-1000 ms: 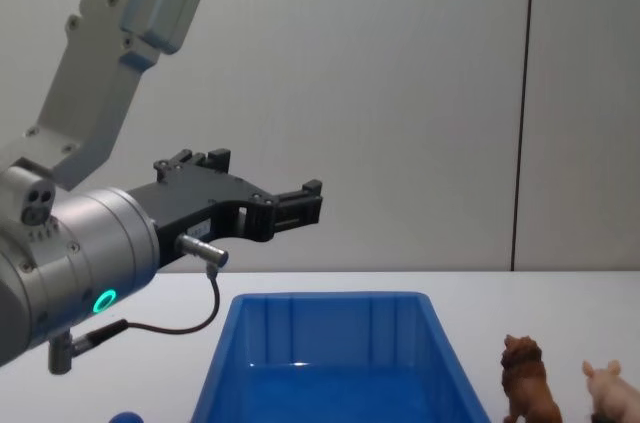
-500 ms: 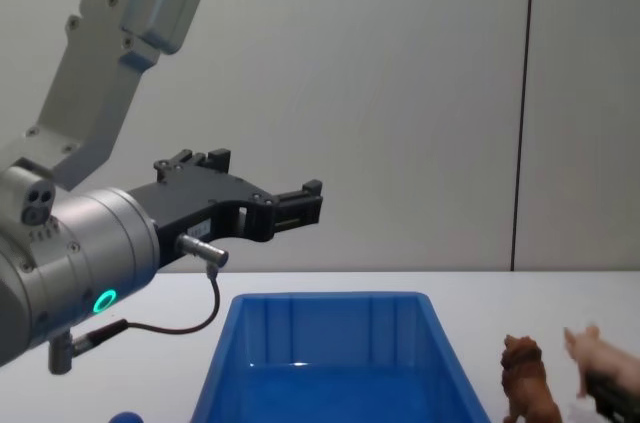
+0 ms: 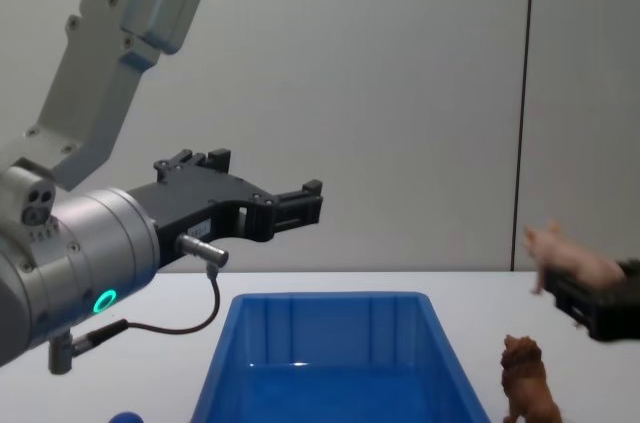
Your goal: Pick up the two dolls from the table and place them into the box.
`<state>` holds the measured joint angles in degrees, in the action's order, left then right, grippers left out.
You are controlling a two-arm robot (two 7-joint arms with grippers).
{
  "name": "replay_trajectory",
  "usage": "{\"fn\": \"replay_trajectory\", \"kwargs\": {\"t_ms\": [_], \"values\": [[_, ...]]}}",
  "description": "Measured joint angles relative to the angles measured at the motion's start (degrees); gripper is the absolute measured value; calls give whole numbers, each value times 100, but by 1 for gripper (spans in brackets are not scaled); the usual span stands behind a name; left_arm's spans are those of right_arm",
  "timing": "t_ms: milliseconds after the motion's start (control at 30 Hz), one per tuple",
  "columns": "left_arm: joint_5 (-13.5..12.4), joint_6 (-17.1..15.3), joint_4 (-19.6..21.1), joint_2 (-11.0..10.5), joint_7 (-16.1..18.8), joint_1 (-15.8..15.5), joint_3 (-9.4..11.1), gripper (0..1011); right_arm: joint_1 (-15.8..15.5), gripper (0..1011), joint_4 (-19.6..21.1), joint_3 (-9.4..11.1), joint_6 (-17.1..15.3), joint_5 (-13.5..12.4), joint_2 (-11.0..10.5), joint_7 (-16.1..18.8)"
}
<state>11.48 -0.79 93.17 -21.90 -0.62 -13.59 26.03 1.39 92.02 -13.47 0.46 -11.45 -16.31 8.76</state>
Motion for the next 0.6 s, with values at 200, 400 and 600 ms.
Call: {"fn": "replay_trajectory", "kwargs": {"t_ms": [200, 400, 600], "values": [[0, 0, 0, 0, 0, 0, 0, 1001, 169, 380, 90, -70, -25, 19, 116, 322], [0, 0, 0, 0, 0, 0, 0, 1001, 404, 380, 25, -186, -134, 82, 292, 691], [0, 0, 0, 0, 0, 0, 0, 1001, 676, 379, -218, -305, -304, 203, 486, 1054]]}}
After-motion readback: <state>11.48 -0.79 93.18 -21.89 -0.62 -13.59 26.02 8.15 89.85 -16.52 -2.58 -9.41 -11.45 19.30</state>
